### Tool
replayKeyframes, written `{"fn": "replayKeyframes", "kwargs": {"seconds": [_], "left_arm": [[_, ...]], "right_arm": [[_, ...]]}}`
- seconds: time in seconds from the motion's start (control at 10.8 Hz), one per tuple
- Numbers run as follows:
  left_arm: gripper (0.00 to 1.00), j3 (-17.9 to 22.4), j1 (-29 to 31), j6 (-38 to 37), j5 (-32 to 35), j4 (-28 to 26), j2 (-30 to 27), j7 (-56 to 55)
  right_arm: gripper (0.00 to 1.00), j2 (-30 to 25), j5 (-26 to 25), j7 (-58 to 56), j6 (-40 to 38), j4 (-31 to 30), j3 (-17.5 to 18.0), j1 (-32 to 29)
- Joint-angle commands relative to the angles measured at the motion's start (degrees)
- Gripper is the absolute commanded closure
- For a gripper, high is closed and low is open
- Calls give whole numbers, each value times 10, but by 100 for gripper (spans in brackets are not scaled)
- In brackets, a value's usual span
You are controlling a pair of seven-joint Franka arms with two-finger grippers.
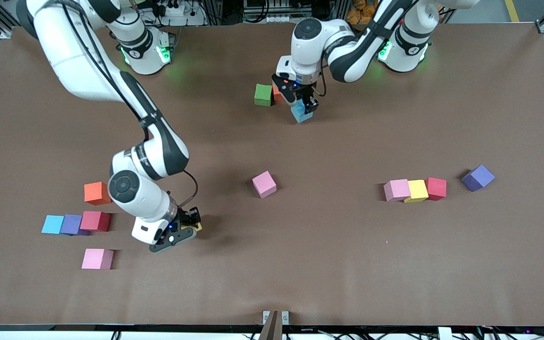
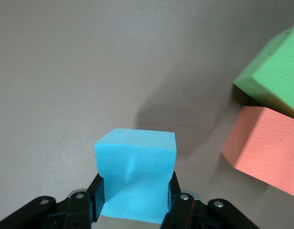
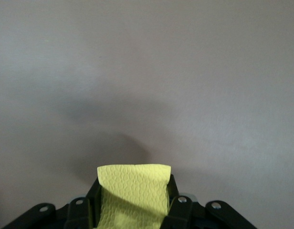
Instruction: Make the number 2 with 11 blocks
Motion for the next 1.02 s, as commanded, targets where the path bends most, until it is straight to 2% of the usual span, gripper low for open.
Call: {"fn": "replayKeyframes", "kwargs": {"seconds": [0.0, 0.28, 0.56, 0.93], "left_arm": [[96, -12, 0, 9, 22, -22, -19, -9], [96, -13, 0, 11, 43, -37, -24, -10], [96, -17, 0, 32, 52, -60, -32, -10], [96, -35, 0, 32, 51, -64, -34, -11]], "right_arm": [[78, -49, 36, -2, -61, -14, 8, -8], [78, -82, 85, -2, -126, -15, 8, -10], [78, -99, 96, 4, -165, -15, 7, -10], [78, -126, 104, 26, -203, -18, 7, -6]]}}
